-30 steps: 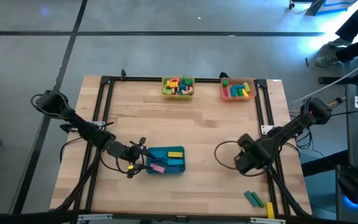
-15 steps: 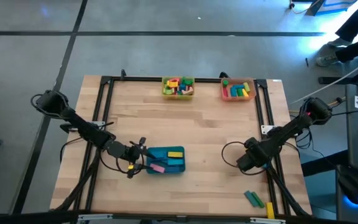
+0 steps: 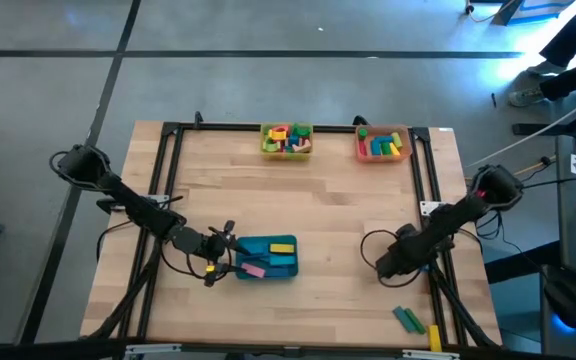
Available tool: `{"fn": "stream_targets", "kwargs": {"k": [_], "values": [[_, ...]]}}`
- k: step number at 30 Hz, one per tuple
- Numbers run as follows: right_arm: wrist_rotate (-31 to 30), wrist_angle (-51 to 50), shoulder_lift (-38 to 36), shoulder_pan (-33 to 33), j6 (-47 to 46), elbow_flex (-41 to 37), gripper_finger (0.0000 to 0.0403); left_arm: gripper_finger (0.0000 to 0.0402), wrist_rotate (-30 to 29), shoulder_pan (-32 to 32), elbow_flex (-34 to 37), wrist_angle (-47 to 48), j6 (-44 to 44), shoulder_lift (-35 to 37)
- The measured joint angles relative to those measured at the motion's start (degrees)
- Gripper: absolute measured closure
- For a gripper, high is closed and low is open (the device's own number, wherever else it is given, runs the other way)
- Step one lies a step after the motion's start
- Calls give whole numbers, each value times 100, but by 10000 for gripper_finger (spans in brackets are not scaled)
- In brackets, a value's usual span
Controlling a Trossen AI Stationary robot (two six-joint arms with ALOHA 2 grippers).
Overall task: Sort blocks by size
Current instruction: Put the blue rectangular block into the blue bin
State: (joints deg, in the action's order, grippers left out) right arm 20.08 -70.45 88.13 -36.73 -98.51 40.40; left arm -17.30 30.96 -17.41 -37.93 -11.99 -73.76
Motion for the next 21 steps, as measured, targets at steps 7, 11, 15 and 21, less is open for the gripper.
{"fn": "stream_targets", "kwargs": {"k": [7,11,15,21], "values": [[112,146,520,6,269,22,399,199,0,0,1,2,-1,0],[-77,177,552,0,337,193,393,199,1,0,1,0,0,0],[-790,189,540,-4,494,767,390,199,2,0,2,0,15,0],[-1828,-221,545,0,552,1669,389,199,0,0,2,-1,16,0]]}}
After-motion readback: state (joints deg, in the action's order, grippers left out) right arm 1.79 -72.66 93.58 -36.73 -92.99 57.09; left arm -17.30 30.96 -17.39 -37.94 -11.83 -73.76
